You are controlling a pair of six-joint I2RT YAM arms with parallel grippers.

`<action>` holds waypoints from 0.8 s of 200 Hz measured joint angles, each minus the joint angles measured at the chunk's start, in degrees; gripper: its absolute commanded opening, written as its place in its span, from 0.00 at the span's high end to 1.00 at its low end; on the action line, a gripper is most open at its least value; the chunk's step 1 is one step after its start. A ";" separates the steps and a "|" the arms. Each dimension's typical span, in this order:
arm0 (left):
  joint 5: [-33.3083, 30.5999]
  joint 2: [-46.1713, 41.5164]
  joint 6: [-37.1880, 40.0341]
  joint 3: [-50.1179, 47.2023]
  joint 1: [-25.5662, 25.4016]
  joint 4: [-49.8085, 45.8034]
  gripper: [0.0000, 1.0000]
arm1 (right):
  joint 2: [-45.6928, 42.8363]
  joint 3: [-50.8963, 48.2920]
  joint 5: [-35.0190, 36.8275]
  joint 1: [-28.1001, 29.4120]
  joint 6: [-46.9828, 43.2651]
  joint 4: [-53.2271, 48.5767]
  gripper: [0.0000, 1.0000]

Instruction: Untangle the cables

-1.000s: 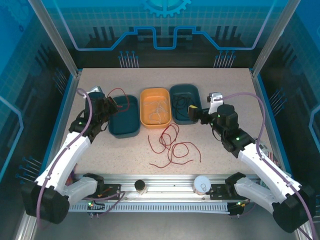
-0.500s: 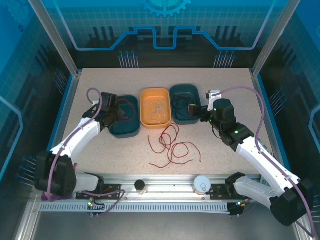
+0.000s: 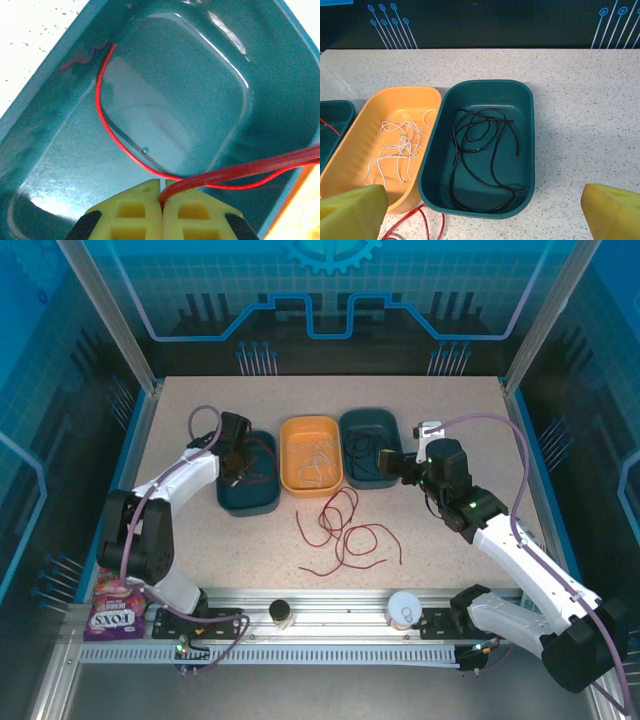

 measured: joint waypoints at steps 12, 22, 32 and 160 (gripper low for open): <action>-0.74 1.49 -0.33 0.83 0.00 -0.68 1.00 | -0.09 0.00 0.15 0.04 0.00 0.02 0.00; -1.49 2.67 -0.63 1.70 0.00 -1.31 1.00 | -0.15 0.00 0.17 0.04 0.00 0.02 0.00; -2.25 3.78 -0.98 2.71 0.00 -1.86 1.00 | -0.15 0.00 0.17 0.04 0.00 0.04 0.00; -5.31 21.29 0.52 22.40 0.00 -5.51 1.00 | -0.09 0.00 0.59 0.37 -0.04 0.17 0.00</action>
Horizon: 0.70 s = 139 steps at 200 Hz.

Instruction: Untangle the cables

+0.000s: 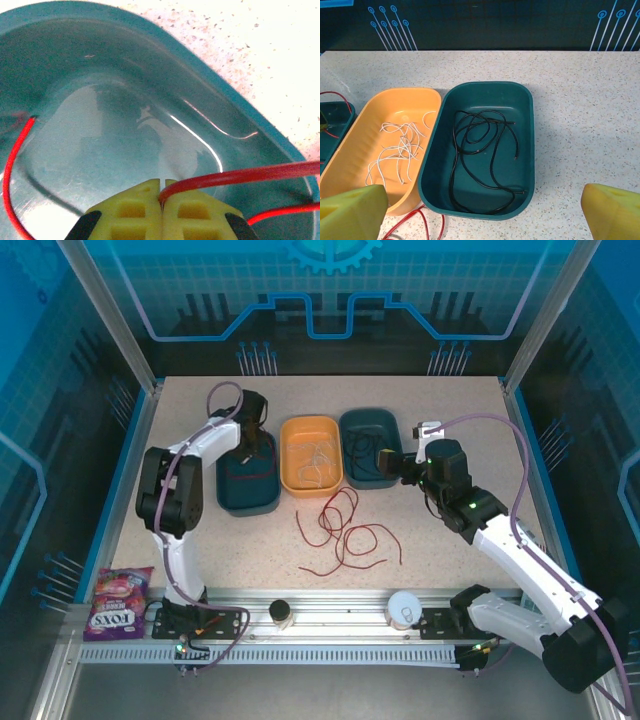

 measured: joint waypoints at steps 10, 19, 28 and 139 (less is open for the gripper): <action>0.02 0.98 0.22 1.31 0.00 -0.22 1.00 | 0.04 0.00 0.02 0.00 0.00 0.02 0.00; 0.09 1.84 0.48 2.38 0.00 -0.22 1.00 | 0.11 0.00 0.02 0.00 0.00 0.02 0.00; 0.26 2.71 0.87 3.28 0.00 -0.24 1.00 | 0.22 0.00 0.02 0.00 0.00 0.04 0.00; 2.29 7.78 1.25 8.61 -0.13 1.33 1.00 | 1.01 0.00 0.00 0.04 -0.02 0.02 0.00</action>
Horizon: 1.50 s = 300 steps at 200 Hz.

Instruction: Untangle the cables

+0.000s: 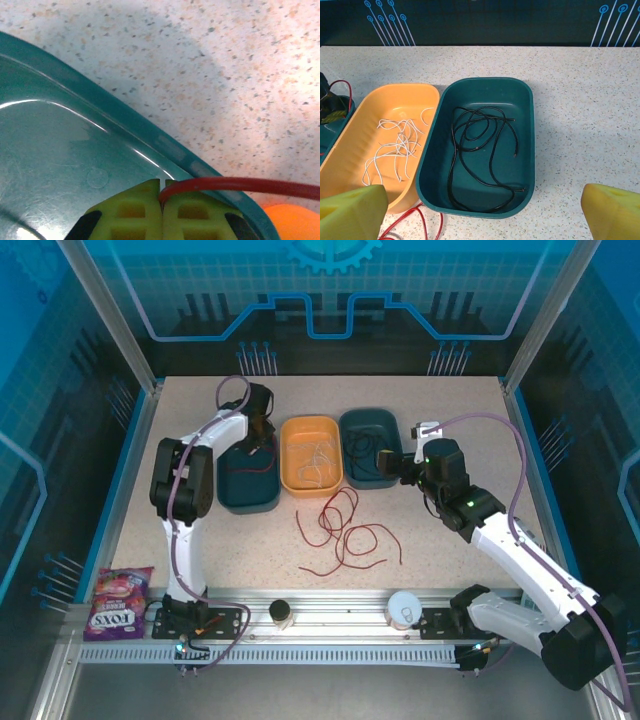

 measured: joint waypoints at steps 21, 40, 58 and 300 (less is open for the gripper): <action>0.26 0.70 0.00 1.70 -0.28 0.61 1.00 | 0.00 0.00 0.00 0.00 0.00 0.00 0.00; 0.28 1.49 0.00 3.30 -0.70 1.11 1.00 | 0.00 0.00 0.00 0.00 -0.02 0.00 0.00; 0.31 2.32 -0.02 4.63 -1.07 1.55 1.00 | 0.00 0.00 0.00 0.00 -0.02 0.00 0.00; -0.59 -21.94 -0.68 -24.06 -1.49 5.44 0.73 | 1.60 0.76 4.66 1.53 4.76 -13.40 0.00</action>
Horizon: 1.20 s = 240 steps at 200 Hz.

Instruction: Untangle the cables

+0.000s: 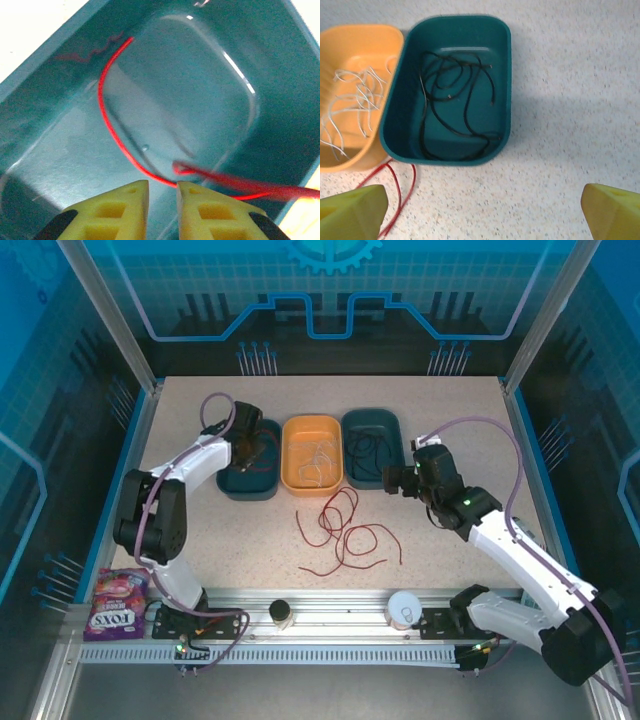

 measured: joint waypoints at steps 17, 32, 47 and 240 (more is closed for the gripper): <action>0.02 -1.53 -0.96 -2.69 0.00 0.79 0.67 | 1.44 0.37 0.42 0.11 1.51 -2.89 0.00; 0.02 -3.56 -1.03 -4.90 -0.02 1.05 0.62 | 3.06 1.42 0.50 0.20 2.86 -5.18 0.00; -0.02 -5.92 -1.03 -6.51 -0.02 1.55 0.58 | 4.20 2.21 0.50 0.24 4.17 -6.82 0.00; 1.31 -20.74 14.16 -12.76 -28.30 8.96 0.01 | 16.50 11.08 4.15 4.07 13.84 -20.15 0.00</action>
